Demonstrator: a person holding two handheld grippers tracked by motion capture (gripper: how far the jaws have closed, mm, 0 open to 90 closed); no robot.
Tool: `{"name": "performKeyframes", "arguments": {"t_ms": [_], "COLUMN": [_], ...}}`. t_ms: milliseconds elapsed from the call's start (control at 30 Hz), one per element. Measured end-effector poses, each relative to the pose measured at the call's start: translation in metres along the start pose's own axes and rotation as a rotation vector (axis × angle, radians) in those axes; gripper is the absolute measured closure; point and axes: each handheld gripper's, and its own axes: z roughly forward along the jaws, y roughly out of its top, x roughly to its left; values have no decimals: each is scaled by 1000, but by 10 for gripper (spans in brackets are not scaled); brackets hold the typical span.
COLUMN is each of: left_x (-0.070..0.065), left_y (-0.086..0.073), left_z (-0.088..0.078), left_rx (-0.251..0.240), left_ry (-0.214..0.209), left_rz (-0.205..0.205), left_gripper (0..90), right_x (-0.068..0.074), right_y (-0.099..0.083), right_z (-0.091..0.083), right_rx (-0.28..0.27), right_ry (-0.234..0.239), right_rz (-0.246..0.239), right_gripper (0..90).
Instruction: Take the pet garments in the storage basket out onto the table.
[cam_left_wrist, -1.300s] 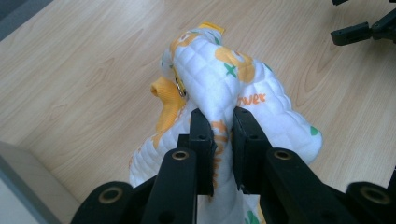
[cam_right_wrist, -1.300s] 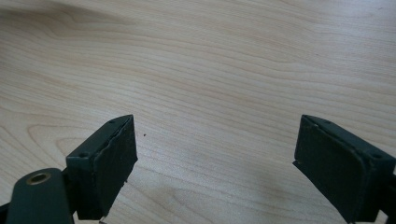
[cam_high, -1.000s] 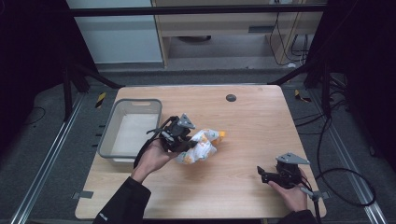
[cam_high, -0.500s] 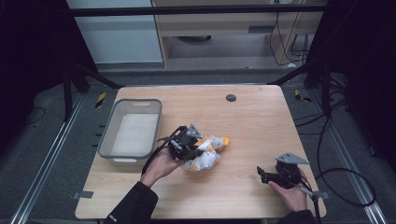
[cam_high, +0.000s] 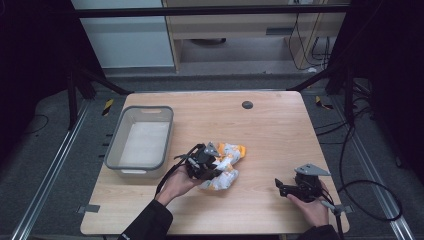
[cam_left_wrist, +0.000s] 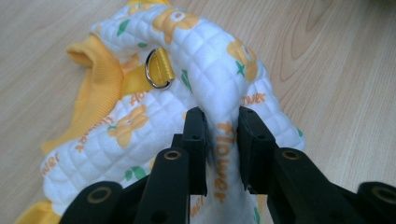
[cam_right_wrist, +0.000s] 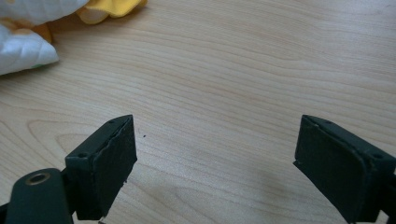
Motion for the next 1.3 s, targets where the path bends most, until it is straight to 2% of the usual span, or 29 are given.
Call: {"name": "performKeyframes", "arguments": {"t_ms": [167, 333, 500, 600, 700, 1067, 1167, 1300], "left_x": [-2, -3, -8, -9, -9, -11, -11, -11], "left_y": [-3, -6, -11, -15, -18, -27, -31, -39], "left_z": [6, 9, 10, 6, 1, -26, -31, -41], "left_rx": [10, 21, 35, 29, 16, -81, -98, -129], "left_ry": [2, 16, 62, 82, 108, 159, 176, 196], "left_rz": [2, -13, 4, -8, -20, -60, -73, -78], "left_gripper": [665, 524, 330, 227, 162, 76, 69, 65], "right_x": [-1, -1, 0, -1, 0, 0, -1, 0], "right_y": [0, 0, 0, 0, 0, -1, -1, -1], "right_z": [1, 1, 1, 2, 2, 2, 2, 1], "right_rx": [-3, -1, 3, 7, 5, 6, -2, 1], "right_ry": [-4, -3, -4, -7, -4, -6, -9, -8], "right_rz": [-13, -13, -12, -15, -11, -6, -16, -3], "right_gripper": [127, 127, 123, 120, 118, 106, 101, 101]}}
